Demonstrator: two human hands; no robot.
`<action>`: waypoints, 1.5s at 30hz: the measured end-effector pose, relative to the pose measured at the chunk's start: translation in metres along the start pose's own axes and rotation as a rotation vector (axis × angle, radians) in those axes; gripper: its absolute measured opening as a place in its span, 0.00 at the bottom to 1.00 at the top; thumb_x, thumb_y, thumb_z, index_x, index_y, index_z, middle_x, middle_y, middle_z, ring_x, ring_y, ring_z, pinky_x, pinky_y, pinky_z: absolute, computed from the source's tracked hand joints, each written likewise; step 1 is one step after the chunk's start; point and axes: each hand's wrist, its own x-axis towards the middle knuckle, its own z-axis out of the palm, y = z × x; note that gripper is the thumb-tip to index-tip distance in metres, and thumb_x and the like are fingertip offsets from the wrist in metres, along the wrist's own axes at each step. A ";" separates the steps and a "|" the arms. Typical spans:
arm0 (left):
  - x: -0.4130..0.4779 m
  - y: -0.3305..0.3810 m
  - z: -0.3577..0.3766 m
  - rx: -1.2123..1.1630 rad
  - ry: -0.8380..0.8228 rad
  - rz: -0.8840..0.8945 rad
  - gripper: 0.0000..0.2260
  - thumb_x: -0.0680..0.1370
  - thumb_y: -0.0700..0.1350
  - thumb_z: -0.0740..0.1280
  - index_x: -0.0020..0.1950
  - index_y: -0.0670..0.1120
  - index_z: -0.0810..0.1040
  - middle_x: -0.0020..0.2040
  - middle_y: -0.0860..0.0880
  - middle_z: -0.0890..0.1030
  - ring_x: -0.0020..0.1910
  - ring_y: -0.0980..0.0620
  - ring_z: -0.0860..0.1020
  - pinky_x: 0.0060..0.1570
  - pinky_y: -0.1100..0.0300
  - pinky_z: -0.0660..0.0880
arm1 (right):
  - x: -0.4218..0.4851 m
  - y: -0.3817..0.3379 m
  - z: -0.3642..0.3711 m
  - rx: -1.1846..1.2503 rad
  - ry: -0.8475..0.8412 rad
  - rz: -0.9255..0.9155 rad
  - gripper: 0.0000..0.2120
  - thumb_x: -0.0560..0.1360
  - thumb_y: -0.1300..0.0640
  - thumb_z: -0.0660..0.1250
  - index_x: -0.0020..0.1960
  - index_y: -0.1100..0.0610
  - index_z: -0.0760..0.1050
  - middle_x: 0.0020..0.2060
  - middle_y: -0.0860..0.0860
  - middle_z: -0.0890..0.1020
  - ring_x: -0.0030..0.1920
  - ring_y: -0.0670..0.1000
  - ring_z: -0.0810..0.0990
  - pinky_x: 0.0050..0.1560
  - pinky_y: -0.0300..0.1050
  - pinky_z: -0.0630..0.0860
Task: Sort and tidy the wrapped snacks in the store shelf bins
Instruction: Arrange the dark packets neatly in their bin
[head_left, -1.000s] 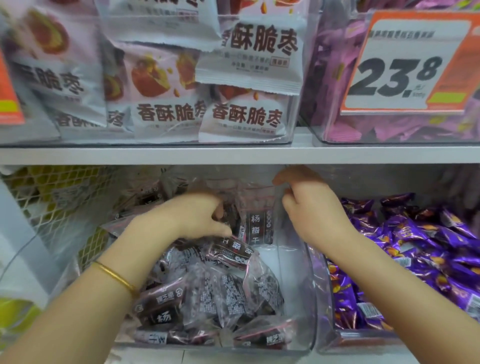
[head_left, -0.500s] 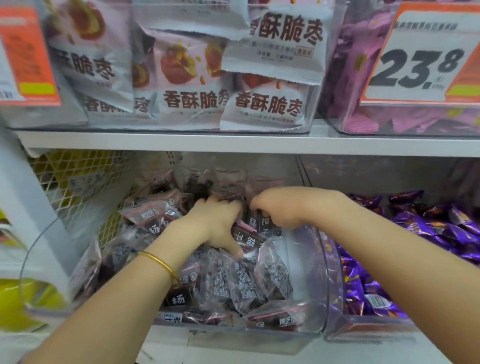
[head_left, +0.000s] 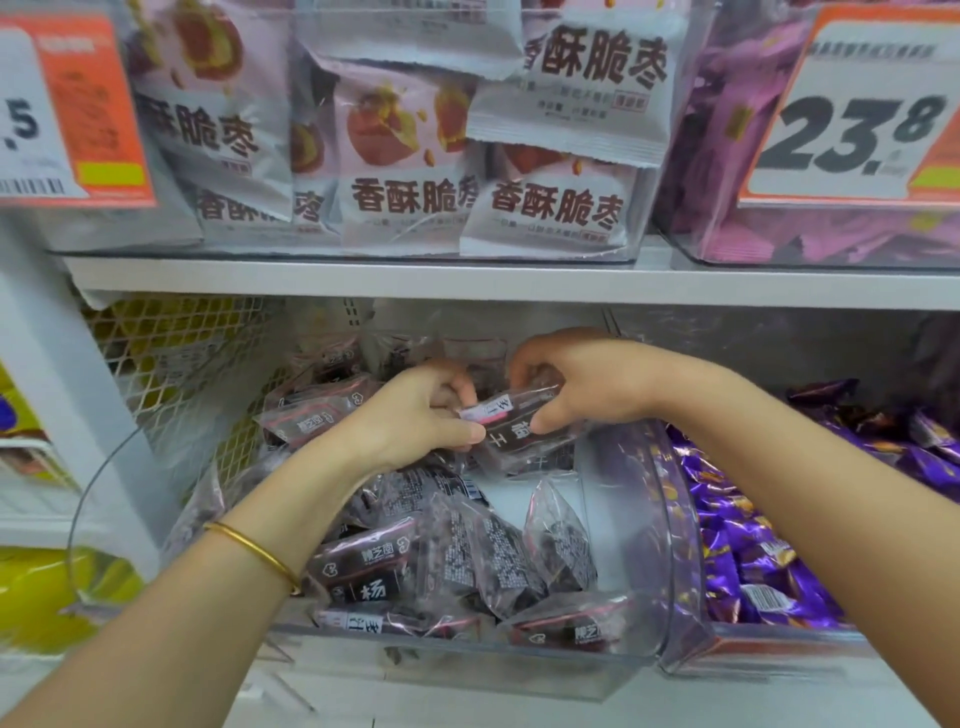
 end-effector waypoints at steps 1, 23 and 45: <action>0.000 0.001 0.001 0.030 -0.017 0.000 0.10 0.72 0.32 0.70 0.44 0.45 0.73 0.41 0.43 0.78 0.39 0.47 0.78 0.51 0.51 0.77 | -0.001 0.000 0.002 -0.050 0.006 -0.001 0.18 0.70 0.56 0.72 0.58 0.52 0.73 0.47 0.48 0.76 0.42 0.50 0.77 0.37 0.40 0.71; -0.002 0.012 0.010 0.085 -0.104 0.043 0.03 0.76 0.44 0.68 0.45 0.51 0.80 0.38 0.51 0.81 0.39 0.54 0.76 0.47 0.57 0.74 | -0.018 0.011 0.002 0.122 0.102 -0.013 0.31 0.69 0.56 0.74 0.67 0.50 0.65 0.49 0.46 0.74 0.54 0.47 0.75 0.55 0.38 0.71; -0.018 0.032 0.036 0.450 -0.444 0.032 0.16 0.75 0.45 0.69 0.60 0.51 0.70 0.39 0.54 0.80 0.39 0.53 0.76 0.43 0.55 0.75 | 0.012 0.013 0.014 -0.458 0.107 -0.029 0.15 0.70 0.53 0.72 0.51 0.54 0.68 0.43 0.50 0.71 0.44 0.54 0.73 0.39 0.43 0.65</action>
